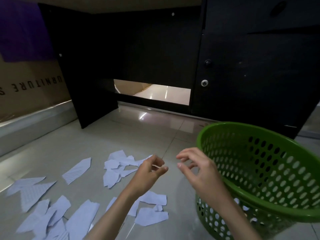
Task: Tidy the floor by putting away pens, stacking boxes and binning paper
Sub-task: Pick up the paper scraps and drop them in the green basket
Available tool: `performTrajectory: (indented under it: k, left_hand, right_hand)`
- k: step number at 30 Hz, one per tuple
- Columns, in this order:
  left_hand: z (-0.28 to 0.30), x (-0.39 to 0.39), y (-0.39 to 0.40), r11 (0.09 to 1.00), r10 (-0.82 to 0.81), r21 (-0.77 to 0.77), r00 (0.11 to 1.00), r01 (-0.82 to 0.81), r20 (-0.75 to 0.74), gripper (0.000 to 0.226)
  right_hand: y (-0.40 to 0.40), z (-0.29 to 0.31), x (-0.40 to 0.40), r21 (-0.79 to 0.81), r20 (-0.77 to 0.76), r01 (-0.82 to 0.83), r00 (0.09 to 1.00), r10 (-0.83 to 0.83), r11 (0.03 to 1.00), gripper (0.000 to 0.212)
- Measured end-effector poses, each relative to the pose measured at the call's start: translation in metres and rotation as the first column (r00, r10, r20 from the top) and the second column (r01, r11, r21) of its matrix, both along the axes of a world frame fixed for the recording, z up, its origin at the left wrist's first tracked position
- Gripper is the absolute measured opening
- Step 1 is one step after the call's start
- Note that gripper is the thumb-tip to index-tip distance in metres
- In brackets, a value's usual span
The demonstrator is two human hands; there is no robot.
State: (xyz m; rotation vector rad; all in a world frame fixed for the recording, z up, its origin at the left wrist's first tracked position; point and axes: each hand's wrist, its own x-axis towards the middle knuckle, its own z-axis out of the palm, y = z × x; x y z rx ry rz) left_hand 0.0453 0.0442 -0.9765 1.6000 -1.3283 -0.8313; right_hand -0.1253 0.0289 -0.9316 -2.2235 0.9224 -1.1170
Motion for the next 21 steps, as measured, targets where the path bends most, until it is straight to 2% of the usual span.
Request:
performTrajectory:
  k: [5, 10, 17, 21]
  left_hand:
    - [-0.043, 0.030, 0.014, 0.992, 0.101, 0.080, 0.995, -0.102, 0.017, 0.014]
    - [-0.096, 0.040, 0.027, 0.965, 0.152, 0.198, 0.983, -0.170, 0.102, 0.010]
    - [-0.159, 0.045, 0.033, 0.932, 0.071, 0.310, 0.934, -0.187, 0.351, 0.024]
    - [-0.177, 0.048, 0.028, 0.926, -0.012, 0.336, 0.873, -0.175, 0.487, 0.030]
  right_hand:
    - [-0.012, -0.059, 0.032, 0.156, -0.072, -0.075, 0.994, 0.087, 0.985, 0.010]
    - [-0.029, -0.130, 0.048, 0.289, -0.216, -0.033, 0.971, 0.099, 0.957, 0.011]
    - [-0.043, -0.194, 0.055, 0.456, -0.353, 0.114, 0.933, 0.062, 0.883, 0.009]
    - [-0.043, -0.212, 0.063, 0.467, -0.459, 0.255, 0.888, -0.015, 0.847, 0.013]
